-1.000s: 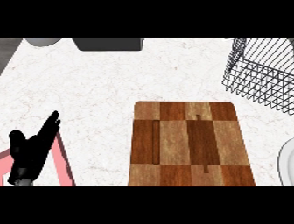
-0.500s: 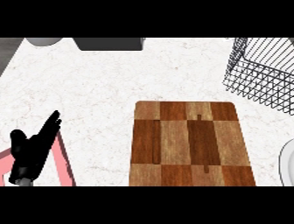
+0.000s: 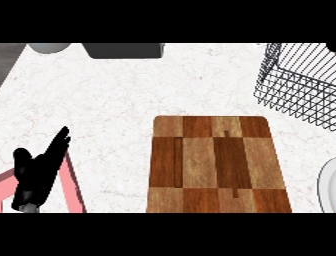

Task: Pick the sweet potato from the cutting board and place it in the basket

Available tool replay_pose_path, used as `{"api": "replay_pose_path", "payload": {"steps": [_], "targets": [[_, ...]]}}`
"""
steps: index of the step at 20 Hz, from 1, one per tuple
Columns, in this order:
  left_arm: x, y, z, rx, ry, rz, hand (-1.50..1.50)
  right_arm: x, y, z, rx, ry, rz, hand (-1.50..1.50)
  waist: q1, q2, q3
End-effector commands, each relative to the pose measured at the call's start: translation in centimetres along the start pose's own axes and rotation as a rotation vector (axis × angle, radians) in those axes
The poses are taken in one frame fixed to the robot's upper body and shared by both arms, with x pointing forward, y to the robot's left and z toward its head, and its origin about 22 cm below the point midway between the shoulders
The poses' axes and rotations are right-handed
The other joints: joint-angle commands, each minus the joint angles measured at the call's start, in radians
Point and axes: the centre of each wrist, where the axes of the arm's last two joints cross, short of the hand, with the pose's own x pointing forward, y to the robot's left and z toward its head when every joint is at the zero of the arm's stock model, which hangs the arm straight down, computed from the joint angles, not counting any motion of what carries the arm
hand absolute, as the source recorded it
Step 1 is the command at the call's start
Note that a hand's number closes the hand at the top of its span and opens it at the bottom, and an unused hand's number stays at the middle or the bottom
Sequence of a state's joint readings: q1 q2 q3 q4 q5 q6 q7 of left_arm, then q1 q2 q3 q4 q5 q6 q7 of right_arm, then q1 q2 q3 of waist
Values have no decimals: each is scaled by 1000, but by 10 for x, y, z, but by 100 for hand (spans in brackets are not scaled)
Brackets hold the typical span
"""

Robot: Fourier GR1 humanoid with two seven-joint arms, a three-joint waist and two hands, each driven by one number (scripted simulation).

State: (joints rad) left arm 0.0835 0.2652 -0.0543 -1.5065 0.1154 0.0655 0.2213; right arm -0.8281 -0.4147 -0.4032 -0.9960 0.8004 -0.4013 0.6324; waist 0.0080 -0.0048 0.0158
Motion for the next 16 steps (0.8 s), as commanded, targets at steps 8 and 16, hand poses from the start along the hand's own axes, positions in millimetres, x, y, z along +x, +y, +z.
{"api": "replay_pose_path", "payload": {"steps": [8, 16], "targets": [[-43, -3, 9, -2, 181, 9, 0, -34, -20, -22, -12, -80, 161, -150, -10, 5, -16], [-41, -1, 21, -2, 176, -2, 0, -39, -33, -23, -102, -62, -5, -150, -3, 3, -15]]}}
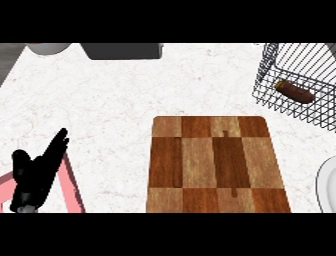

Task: Pick the sweet potato from the cutting board and place it in the basket

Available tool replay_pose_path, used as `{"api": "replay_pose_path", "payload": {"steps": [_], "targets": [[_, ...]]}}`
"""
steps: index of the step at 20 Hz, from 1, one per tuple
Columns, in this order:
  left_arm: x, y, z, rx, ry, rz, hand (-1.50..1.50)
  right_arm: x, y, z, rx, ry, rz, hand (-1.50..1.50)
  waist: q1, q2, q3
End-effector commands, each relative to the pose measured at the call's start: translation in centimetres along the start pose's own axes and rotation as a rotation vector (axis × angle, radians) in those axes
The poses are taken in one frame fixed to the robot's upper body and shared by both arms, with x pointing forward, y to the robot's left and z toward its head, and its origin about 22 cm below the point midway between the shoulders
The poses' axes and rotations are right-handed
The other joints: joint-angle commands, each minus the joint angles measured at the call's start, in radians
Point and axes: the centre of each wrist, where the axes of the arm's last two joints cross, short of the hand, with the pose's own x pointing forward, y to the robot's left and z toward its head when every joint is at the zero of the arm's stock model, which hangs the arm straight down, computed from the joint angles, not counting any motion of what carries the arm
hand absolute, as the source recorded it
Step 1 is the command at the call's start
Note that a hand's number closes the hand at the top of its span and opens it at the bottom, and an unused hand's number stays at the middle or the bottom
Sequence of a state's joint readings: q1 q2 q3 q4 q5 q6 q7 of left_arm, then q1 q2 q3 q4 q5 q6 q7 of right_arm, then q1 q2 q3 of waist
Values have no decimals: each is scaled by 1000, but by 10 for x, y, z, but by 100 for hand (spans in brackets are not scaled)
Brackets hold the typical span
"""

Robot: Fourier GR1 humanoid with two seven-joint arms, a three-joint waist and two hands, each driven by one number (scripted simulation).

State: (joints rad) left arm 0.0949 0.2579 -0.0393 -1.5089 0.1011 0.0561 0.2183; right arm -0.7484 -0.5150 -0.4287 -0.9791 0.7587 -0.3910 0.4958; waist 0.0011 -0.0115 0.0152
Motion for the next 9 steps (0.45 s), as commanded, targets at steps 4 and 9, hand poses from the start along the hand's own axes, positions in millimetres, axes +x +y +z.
{"api": "replay_pose_path", "payload": {"steps": [4, 9], "targets": [[-40, 12, 7, 16, 173, 29, 0, -15, -47, -15, -79, 73, -109, -150, -18, 8, -16], [-37, 2, 10, 15, 191, 36, 0, -36, -92, -18, -116, 112, -101, -150, -34, 4, -16]]}}
